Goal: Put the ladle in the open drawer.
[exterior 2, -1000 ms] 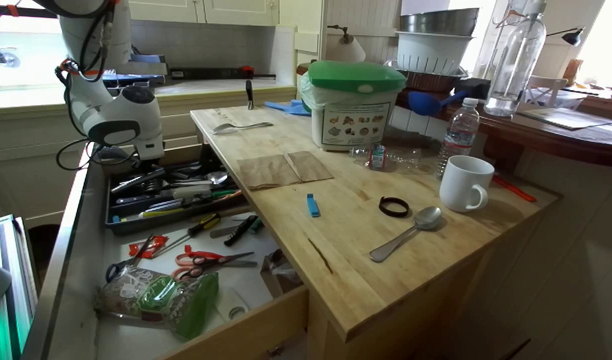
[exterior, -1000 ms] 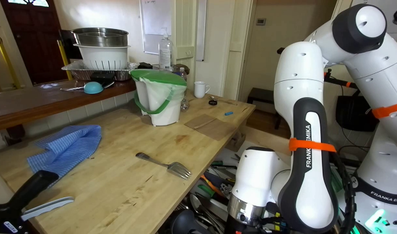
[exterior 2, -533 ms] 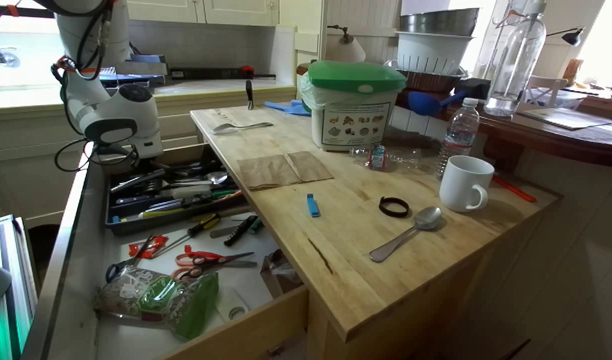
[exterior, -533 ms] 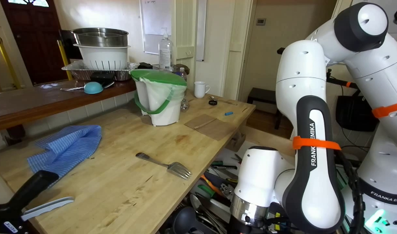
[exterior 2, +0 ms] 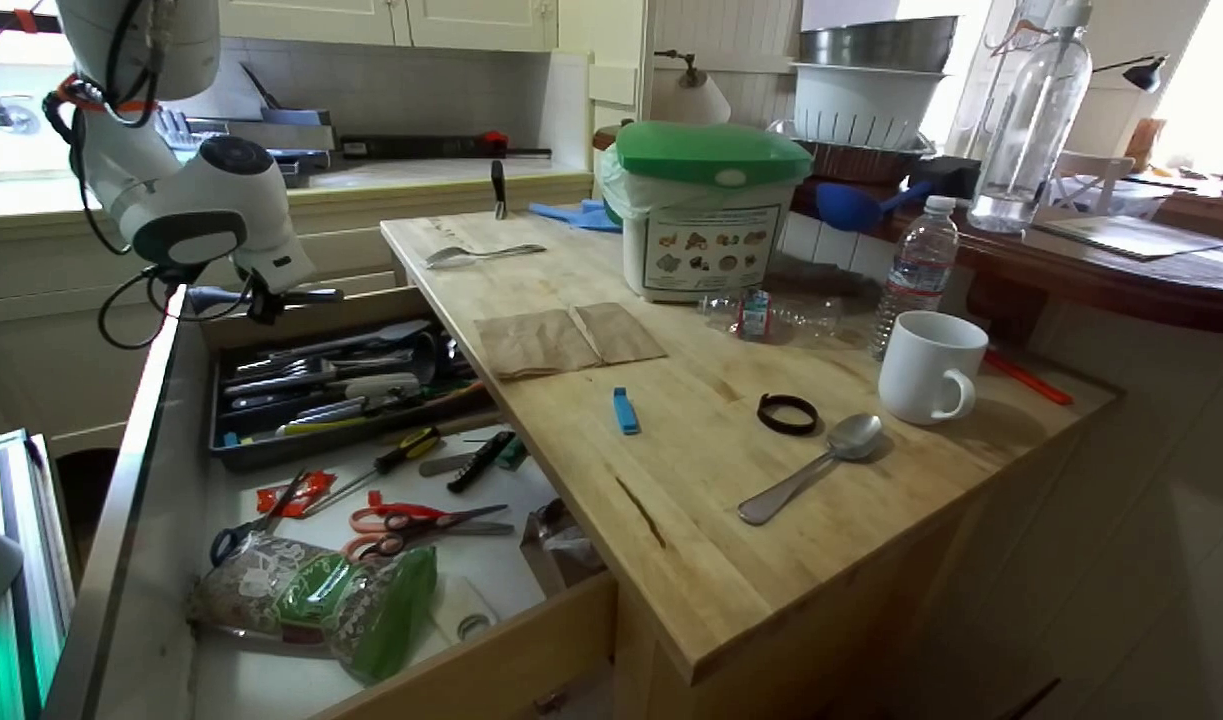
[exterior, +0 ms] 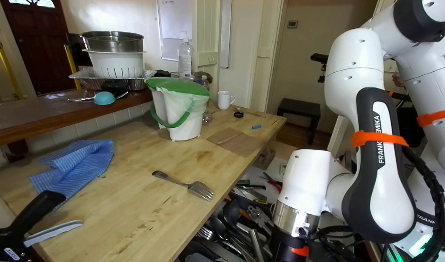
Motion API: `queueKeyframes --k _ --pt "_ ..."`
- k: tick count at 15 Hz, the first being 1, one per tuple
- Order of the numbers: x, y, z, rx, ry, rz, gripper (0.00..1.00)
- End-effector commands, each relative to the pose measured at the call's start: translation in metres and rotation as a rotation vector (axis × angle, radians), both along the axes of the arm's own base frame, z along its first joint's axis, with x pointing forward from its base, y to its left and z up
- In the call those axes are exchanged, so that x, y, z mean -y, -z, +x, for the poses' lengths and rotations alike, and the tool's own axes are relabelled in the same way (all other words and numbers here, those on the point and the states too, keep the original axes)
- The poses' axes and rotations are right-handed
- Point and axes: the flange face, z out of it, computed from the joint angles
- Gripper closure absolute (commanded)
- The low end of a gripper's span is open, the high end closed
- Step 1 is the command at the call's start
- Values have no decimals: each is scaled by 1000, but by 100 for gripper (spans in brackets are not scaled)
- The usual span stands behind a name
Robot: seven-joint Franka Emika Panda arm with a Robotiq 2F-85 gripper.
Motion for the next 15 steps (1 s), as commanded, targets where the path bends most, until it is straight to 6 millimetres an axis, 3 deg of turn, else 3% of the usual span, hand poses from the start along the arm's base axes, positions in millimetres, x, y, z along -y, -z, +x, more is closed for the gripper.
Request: queueKeyframes --k 1,9,15 --pt "19 -14 0 71 -40 -14 97" --pt "54 -33 39 97 4 -111 97" --pt "77 -38 58 -40 -41 -150 97"
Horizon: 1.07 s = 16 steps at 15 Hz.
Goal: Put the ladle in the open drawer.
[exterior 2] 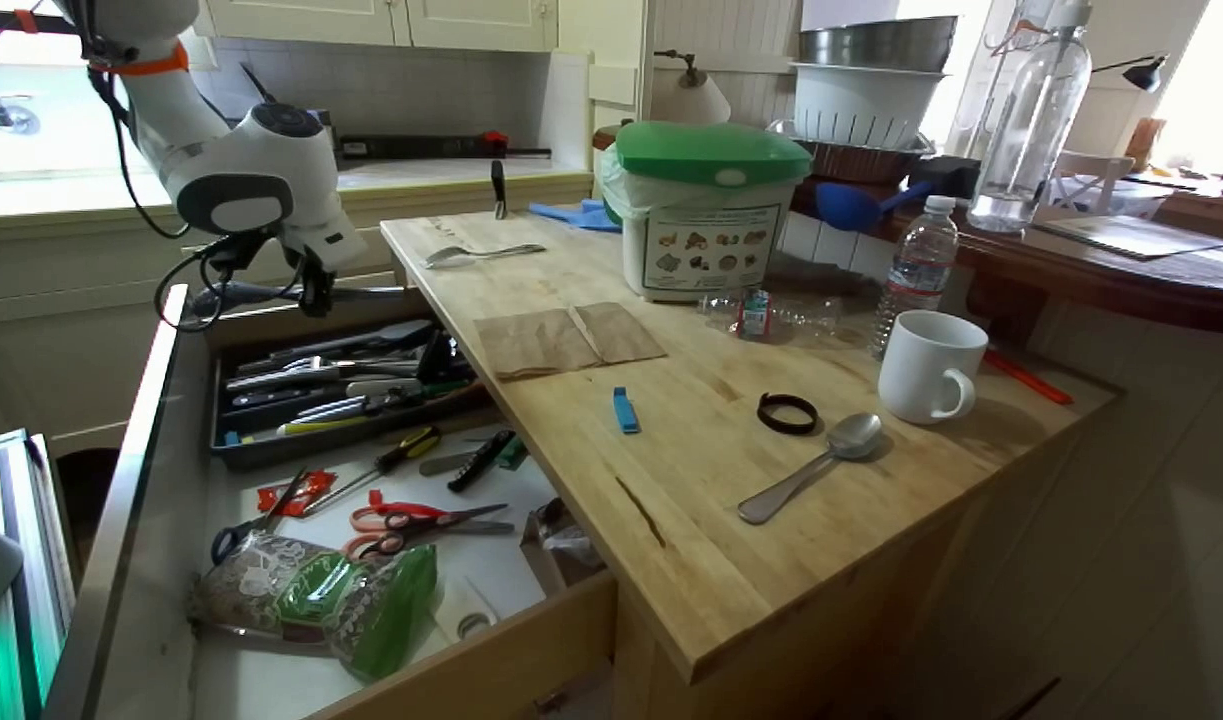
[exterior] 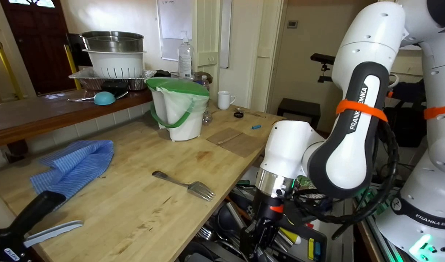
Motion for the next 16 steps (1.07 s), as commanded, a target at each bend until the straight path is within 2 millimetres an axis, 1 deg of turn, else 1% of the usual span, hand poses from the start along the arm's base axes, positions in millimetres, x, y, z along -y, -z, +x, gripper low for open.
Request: queueKeyframes --k 1,3,5,7,9,10,11,13,16 --pt "14 -9 13 -70 -19 -25 97" --pt "17 -12 20 -94 -28 -31 97" --pt "16 -10 30 -116 -32 -52 97" --pt "7 -3 41 -113 -38 -78 97" --pt "-9 3 49 -91 -41 -109 97" --pt "-19 10 52 -73 -48 -119 97" --pt "-30 9 51 -56 -50 -137 97" --pt "-53 16 50 -1 -56 -160 97" --pt "-83 30 39 109 -35 -201 97"
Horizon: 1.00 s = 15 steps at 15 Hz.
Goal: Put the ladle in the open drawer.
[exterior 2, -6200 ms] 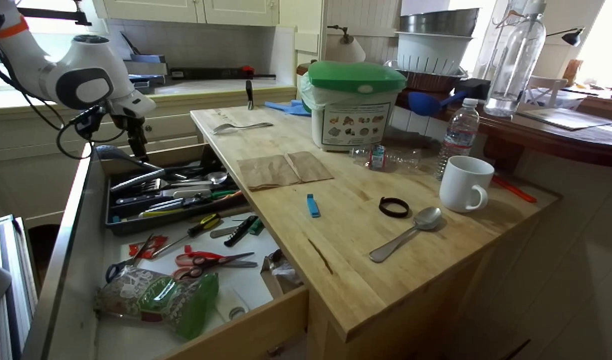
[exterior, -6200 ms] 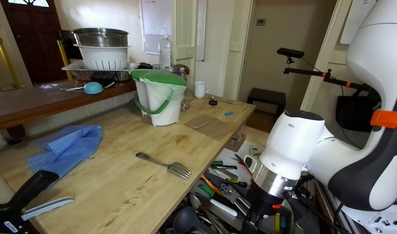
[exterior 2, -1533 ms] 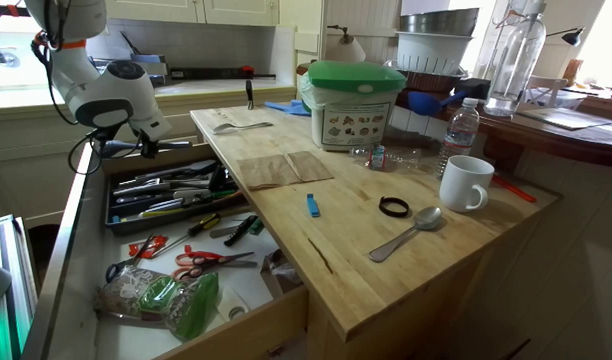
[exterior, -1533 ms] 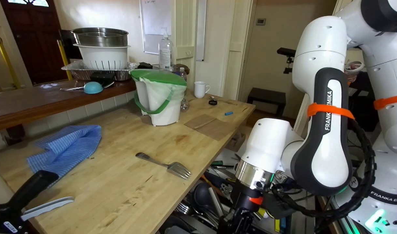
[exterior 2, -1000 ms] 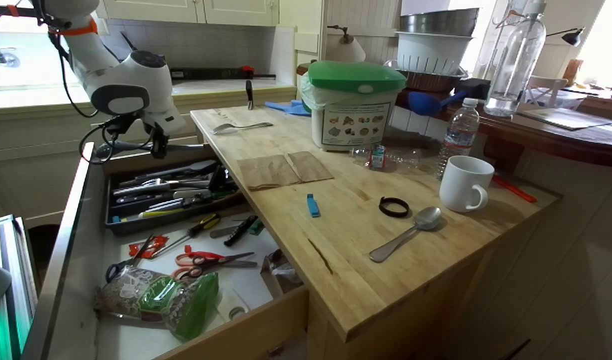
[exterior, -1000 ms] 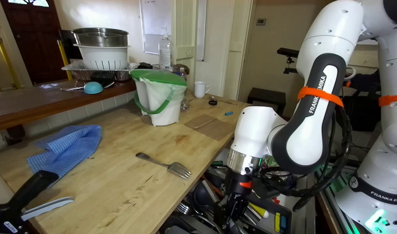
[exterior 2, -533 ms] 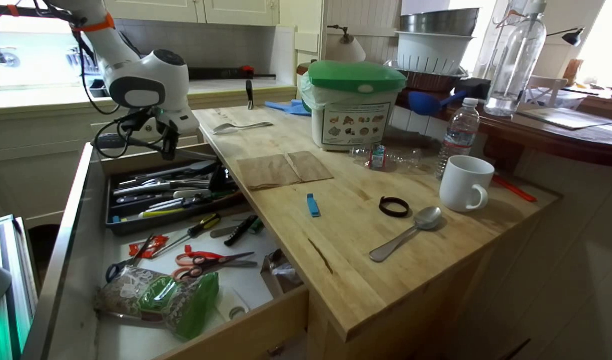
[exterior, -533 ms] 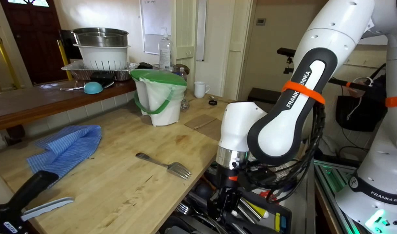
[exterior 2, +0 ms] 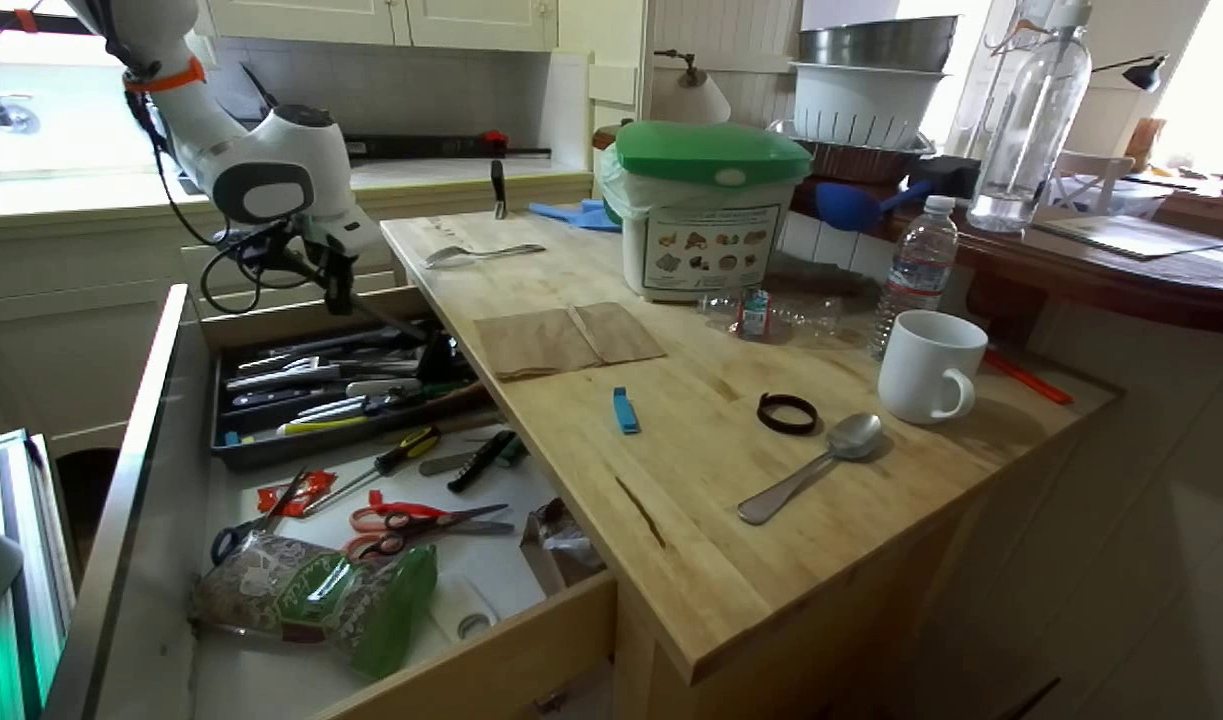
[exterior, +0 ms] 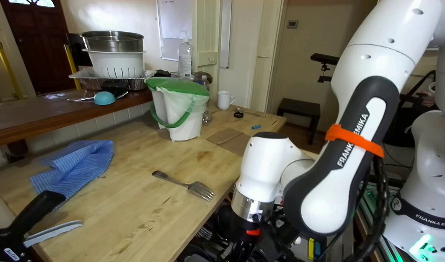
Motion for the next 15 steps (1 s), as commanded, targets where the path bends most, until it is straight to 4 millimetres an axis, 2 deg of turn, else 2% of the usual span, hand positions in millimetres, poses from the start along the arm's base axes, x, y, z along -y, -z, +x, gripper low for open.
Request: queueKeyframes --k 1,4,7,12,15 --pt "-32 18 -9 117 14 -41 97" --pt "-44 28 -22 162 -31 -99 97" --pt "-42 22 -31 168 -111 -115 97" --pt "-26 2 -22 224 -195 -155 97" --pt "-15 -3 -13 255 -263 -225 97"
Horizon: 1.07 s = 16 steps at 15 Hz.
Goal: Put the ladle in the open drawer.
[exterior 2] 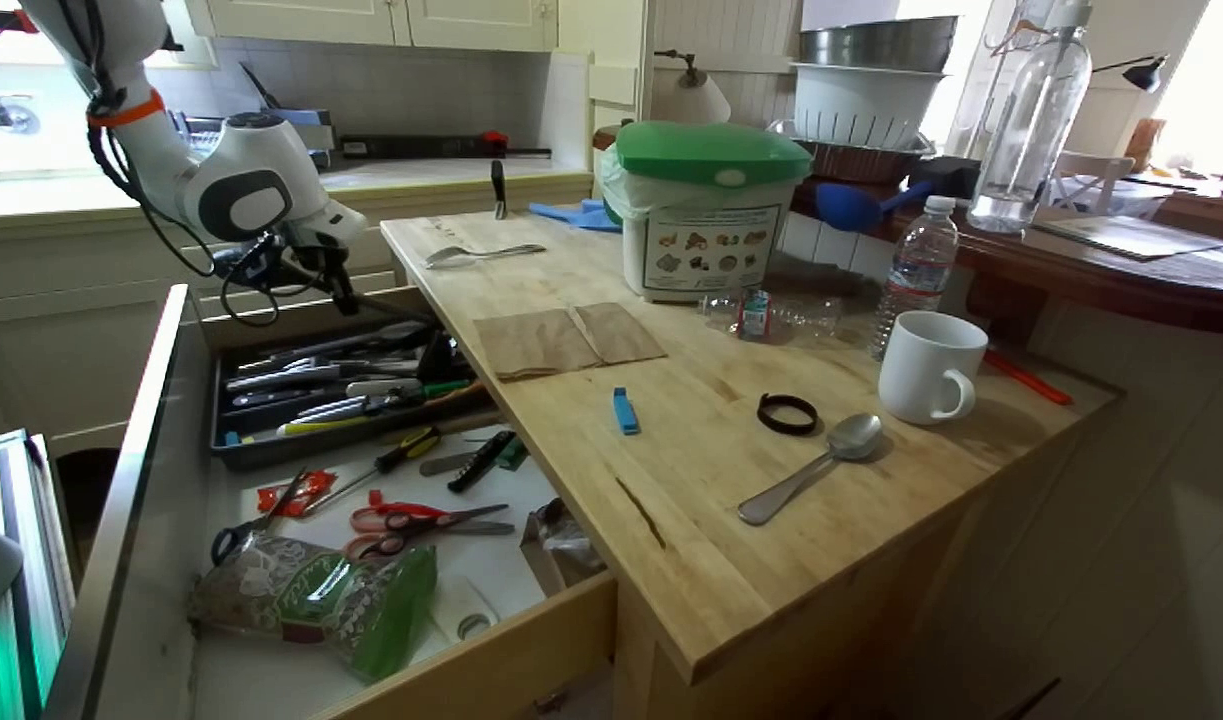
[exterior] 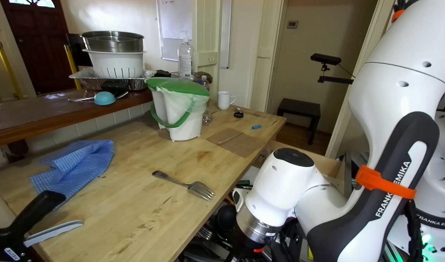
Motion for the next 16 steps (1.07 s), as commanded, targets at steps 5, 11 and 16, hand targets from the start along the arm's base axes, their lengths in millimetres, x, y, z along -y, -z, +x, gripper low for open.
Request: queueKeyframes --k 5,11,16 --pt "-3 5 16 64 -133 -183 97" --pt "-22 22 -3 -62 -208 -248 50" --pt "-16 5 -16 -37 -193 -202 12"
